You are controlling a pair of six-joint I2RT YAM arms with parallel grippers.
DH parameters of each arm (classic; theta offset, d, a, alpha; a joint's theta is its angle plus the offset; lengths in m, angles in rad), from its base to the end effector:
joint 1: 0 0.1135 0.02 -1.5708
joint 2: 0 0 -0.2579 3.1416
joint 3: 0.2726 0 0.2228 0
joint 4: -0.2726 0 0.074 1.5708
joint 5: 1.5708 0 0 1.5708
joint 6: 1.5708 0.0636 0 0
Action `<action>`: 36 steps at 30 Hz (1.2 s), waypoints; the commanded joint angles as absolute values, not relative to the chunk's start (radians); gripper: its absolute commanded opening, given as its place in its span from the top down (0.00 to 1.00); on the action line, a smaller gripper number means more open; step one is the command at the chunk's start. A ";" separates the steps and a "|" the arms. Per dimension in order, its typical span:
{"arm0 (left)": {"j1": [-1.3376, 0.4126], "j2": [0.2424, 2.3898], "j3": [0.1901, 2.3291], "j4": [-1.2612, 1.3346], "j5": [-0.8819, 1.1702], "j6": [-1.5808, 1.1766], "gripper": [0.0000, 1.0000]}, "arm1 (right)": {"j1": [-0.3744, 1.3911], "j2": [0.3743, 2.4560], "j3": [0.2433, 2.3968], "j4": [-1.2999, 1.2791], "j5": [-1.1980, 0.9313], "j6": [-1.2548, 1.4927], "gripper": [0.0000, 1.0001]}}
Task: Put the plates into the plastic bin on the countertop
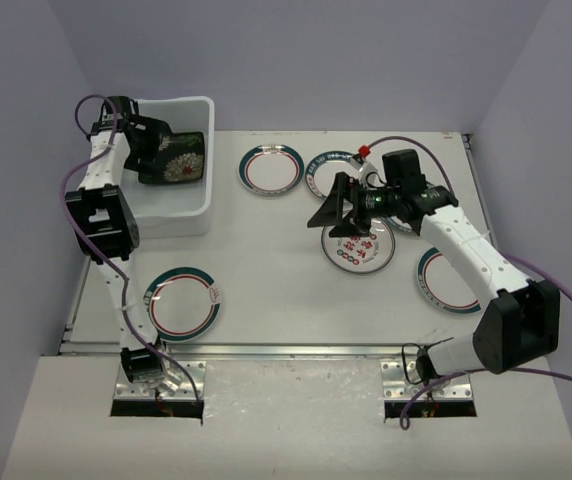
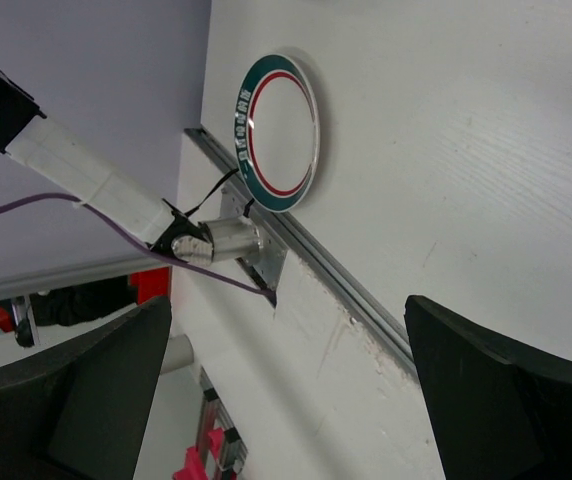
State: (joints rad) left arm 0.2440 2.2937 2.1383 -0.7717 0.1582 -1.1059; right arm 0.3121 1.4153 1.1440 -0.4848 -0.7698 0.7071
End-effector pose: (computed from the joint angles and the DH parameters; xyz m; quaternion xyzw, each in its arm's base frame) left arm 0.4818 0.1096 0.2235 -0.5714 0.7540 -0.1998 0.2552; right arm 0.2623 0.1311 0.2865 0.0211 0.8636 0.4801 0.1524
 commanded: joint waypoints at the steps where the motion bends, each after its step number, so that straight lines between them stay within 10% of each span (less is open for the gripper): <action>1: 0.261 2.050 2.248 -0.647 0.222 -0.963 0.00 | 0.427 1.456 1.211 -0.437 -0.756 0.668 0.01; 16: 0.097 0.926 1.064 -0.600 -0.014 -0.702 0.00 | 0.882 2.052 1.252 0.185 -0.677 0.926 0.16; 29: 0.042 0.788 1.146 -0.837 -0.124 -0.638 0.00 | 0.926 2.309 1.273 0.296 -0.501 1.116 0.67; 36: 0.020 0.801 1.176 -0.842 -0.097 -0.629 0.00 | 0.901 2.370 1.261 0.442 -0.497 1.250 0.79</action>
State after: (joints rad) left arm 0.0422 0.7956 1.1407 -0.8390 -0.1013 -0.6583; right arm 0.9185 2.3041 1.2709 0.3689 -0.5874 1.1727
